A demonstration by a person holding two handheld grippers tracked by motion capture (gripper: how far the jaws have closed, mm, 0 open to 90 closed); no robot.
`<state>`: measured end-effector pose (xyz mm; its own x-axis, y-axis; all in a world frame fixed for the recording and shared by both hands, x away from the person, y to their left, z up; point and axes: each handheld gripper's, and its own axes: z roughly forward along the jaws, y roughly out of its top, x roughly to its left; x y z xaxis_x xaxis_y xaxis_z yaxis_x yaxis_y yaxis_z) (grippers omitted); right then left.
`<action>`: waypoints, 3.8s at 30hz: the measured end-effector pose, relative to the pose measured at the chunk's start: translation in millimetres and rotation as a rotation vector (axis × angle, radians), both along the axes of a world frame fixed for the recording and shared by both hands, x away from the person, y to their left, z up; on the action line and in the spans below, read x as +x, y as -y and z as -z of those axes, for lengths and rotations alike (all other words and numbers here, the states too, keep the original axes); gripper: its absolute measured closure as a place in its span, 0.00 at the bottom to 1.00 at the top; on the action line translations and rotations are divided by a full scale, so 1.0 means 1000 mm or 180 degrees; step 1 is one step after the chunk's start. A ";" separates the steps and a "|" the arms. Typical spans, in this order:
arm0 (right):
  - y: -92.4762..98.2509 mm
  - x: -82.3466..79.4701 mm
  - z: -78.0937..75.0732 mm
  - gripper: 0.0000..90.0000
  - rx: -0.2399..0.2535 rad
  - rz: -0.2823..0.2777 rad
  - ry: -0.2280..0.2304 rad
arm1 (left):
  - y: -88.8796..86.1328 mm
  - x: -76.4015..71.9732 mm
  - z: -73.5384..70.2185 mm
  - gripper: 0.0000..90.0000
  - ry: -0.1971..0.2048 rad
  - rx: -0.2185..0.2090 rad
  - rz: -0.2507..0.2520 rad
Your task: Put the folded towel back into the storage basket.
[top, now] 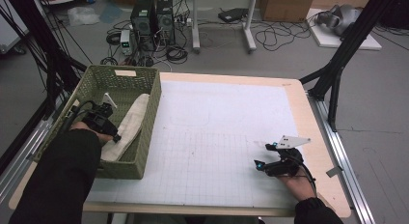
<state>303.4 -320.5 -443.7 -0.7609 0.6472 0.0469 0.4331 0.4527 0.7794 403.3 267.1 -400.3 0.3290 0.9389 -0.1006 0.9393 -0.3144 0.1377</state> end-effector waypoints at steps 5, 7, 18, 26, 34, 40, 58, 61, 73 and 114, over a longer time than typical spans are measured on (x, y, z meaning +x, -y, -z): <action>0.000 0.000 0.000 0.19 -0.0004 -0.0008 0.0000 | -0.001 0.000 -0.001 0.94 -0.0056 -0.0004 -0.0069; 0.000 0.000 0.000 0.19 0.0000 -0.0014 0.0007 | 0.000 0.000 -0.002 0.96 -0.0125 0.0023 -0.0149; -0.003 0.002 0.002 0.19 -0.0021 -0.0043 -0.0010 | -0.005 -0.012 -0.004 0.94 -0.0223 0.0018 -0.0324; -0.006 0.005 0.003 0.20 -0.0038 -0.0085 -0.0039 | -0.017 -0.006 -0.009 0.58 0.0414 -0.0291 -0.0412; -0.011 0.010 0.003 0.20 -0.0028 -0.0147 -0.0025 | -0.014 -0.005 0.001 0.91 0.0204 -0.0282 -0.0309; -0.015 0.011 0.003 0.20 -0.0047 -0.0168 -0.0054 | -0.025 -0.011 -0.002 0.96 0.0301 0.0097 -0.0755; -0.016 0.013 0.004 0.20 -0.0068 -0.0170 -0.0055 | -0.018 -0.011 -0.014 0.68 0.0836 -0.0470 -0.0463; -0.017 0.014 0.005 0.20 -0.0071 -0.0162 -0.0056 | -0.013 -0.008 -0.014 0.69 0.1086 -0.0672 -0.0436; -0.018 0.014 0.005 0.20 -0.0066 -0.0188 -0.0063 | -0.002 -0.008 0.005 0.90 0.0725 -0.0416 -0.0188; -0.023 0.015 0.000 0.20 0.0001 -0.0211 -0.0014 | 0.022 0.022 0.001 0.71 0.1558 -0.0455 -0.0741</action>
